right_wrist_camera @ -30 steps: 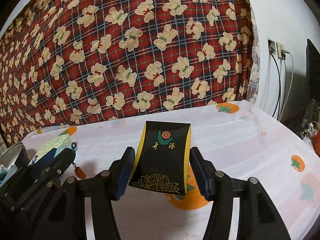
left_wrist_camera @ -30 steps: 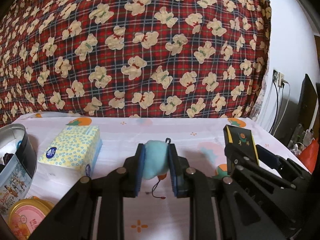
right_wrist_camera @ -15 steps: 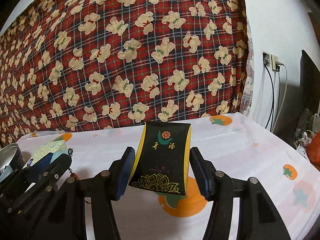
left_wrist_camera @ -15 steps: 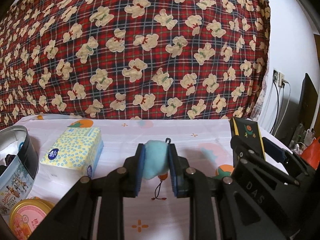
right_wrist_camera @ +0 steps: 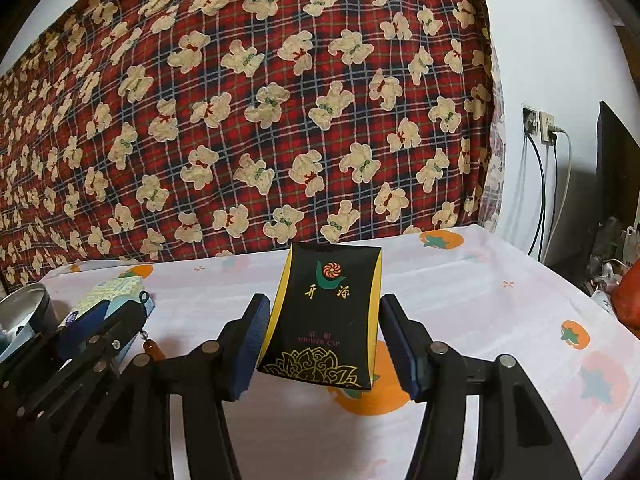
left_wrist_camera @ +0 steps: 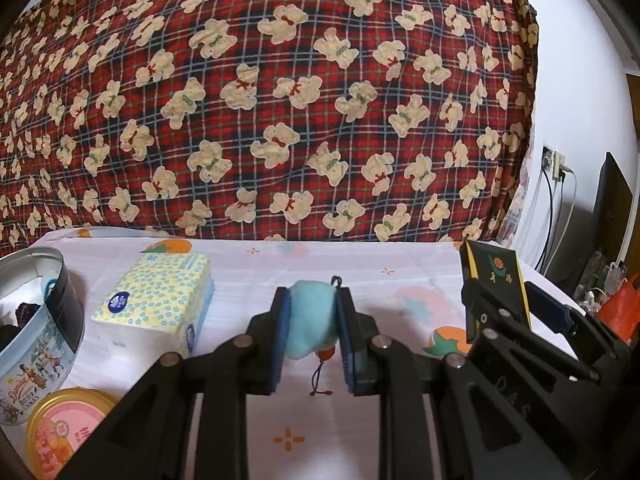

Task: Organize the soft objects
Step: 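Lift and carry the card box and pom-pom over the silver tin with both tools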

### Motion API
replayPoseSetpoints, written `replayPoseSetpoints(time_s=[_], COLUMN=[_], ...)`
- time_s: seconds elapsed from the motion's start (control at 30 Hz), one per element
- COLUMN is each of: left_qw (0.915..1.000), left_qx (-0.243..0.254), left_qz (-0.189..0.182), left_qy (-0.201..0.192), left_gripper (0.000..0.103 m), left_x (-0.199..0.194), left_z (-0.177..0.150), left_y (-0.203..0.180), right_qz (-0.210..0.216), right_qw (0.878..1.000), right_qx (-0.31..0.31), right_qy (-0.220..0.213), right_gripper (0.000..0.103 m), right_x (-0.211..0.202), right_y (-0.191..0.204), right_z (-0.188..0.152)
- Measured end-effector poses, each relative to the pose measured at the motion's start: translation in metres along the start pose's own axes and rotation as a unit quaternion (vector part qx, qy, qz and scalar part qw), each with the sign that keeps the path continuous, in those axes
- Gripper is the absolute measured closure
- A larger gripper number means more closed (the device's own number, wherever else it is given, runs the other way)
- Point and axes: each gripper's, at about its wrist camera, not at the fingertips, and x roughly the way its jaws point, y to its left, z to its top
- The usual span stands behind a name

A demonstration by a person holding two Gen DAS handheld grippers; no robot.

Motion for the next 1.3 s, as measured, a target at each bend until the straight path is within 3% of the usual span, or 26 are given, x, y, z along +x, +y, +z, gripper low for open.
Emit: replayPoseSetpoints(time_s=[0.4, 1.3], left_qw=[0.9996, 0.9997], left_qx=[0.016, -0.004], left_qz=[0.007, 0.005], left_qy=[-0.02, -0.023], left_gripper=[0.082, 0.082], left_x=[-0.021, -0.06], left_z=[-0.006, -0.02], left_y=[0.0, 0.031], right_qz=[0.005, 0.013], right_qw=[1.0, 0.999], right_qx=[0.01, 0.003], right_qy=[-0.024, -0.036], right_gripper=[0.043, 0.043], right_x=[-0.025, -0.058], right_y=[0.005, 0.032], right_z=[-0.006, -0.017])
